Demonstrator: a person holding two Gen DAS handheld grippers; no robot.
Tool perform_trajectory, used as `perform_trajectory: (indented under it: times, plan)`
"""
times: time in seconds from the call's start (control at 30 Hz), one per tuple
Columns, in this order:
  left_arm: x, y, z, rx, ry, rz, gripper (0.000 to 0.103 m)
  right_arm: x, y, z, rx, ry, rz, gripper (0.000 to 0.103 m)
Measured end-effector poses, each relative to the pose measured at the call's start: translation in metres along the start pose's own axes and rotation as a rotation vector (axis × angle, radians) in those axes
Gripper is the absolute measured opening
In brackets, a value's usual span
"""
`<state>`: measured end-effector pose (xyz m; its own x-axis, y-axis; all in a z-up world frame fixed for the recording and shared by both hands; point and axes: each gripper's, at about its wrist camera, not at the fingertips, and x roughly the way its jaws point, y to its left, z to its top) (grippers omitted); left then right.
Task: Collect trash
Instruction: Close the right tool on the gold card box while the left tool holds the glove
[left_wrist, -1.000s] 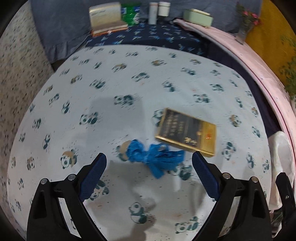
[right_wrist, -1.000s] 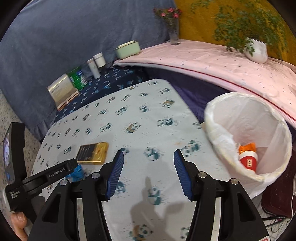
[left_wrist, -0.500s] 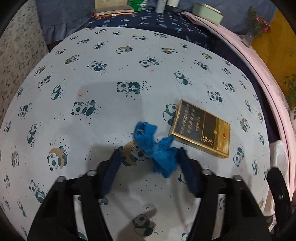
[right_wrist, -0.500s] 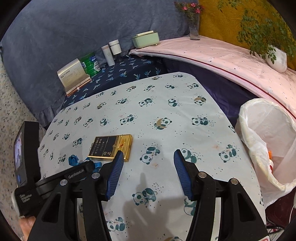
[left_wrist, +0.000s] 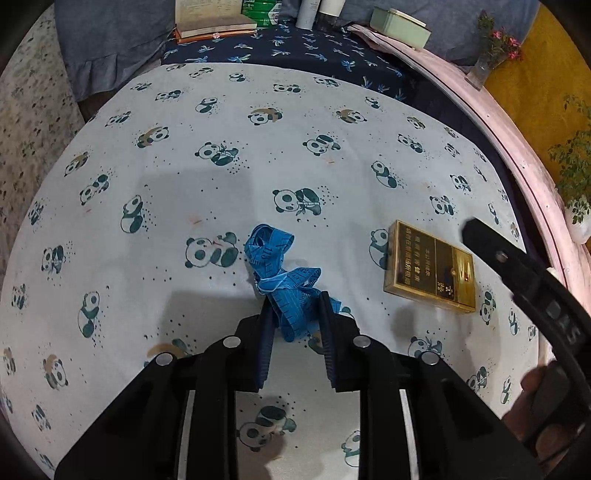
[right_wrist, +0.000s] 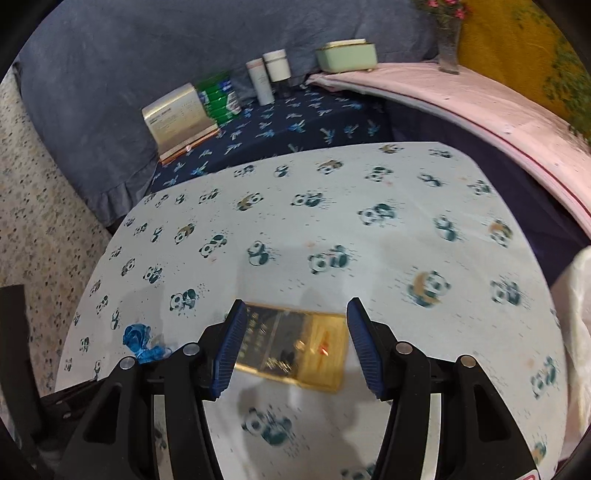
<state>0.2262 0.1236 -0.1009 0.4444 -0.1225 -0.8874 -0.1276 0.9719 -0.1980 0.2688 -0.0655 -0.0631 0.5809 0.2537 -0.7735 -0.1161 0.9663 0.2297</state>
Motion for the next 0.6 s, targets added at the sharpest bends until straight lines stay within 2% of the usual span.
perform_trajectory:
  times: [0.2,0.4,0.47,0.6]
  plan:
    - [0.001,0.0,0.0,0.011,0.003,-0.004,0.023,0.038,0.012,0.004,-0.027,0.096,0.031,0.055]
    - [-0.001,-0.003,-0.007,0.019,0.009,-0.017,0.023,0.025,0.014,-0.013,-0.08,0.121,0.06,0.052]
    - [-0.003,-0.006,-0.013,0.025,0.013,-0.024,0.023,0.018,0.014,-0.02,-0.101,0.122,0.045,0.052]
    - [-0.007,-0.016,-0.02,0.033,0.021,-0.051,0.023,0.008,0.008,-0.015,-0.098,0.105,0.038,0.052]
